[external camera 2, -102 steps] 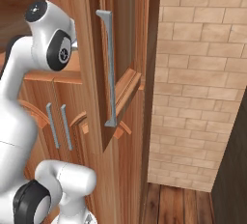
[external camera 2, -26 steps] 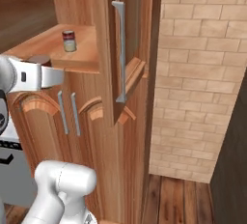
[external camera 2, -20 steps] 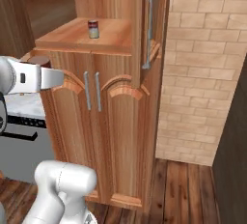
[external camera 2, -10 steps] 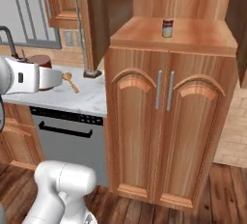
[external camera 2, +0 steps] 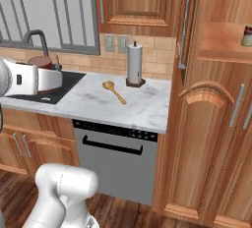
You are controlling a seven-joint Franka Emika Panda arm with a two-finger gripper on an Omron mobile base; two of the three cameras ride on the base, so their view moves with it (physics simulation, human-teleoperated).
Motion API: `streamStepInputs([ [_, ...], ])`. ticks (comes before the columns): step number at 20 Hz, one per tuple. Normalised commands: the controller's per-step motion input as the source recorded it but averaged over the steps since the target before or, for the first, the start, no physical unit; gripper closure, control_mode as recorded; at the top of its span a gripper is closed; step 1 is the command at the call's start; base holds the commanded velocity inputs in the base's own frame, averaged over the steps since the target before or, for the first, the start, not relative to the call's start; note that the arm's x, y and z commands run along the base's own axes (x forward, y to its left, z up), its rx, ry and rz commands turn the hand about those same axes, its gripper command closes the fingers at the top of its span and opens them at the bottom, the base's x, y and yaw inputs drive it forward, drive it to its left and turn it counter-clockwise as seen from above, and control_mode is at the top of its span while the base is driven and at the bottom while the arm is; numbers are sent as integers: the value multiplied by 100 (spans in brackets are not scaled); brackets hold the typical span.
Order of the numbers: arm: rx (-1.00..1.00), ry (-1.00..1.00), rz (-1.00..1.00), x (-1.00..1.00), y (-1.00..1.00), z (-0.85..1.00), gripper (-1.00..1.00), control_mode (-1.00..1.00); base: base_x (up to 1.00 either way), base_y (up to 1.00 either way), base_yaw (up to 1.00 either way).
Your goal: Restock the canned food cabinet by taking the new fresh canned food from the counter and placing it in the cabinet. Then, take the old canned food from the cabinet and place it on the counter.
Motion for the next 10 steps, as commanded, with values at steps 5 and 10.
streamStepInputs([
  [5,0,0,0,0,0,0,100,100,100,43,-4],
  [10,0,0,0,0,0,0,100,100,65,2,-3],
])
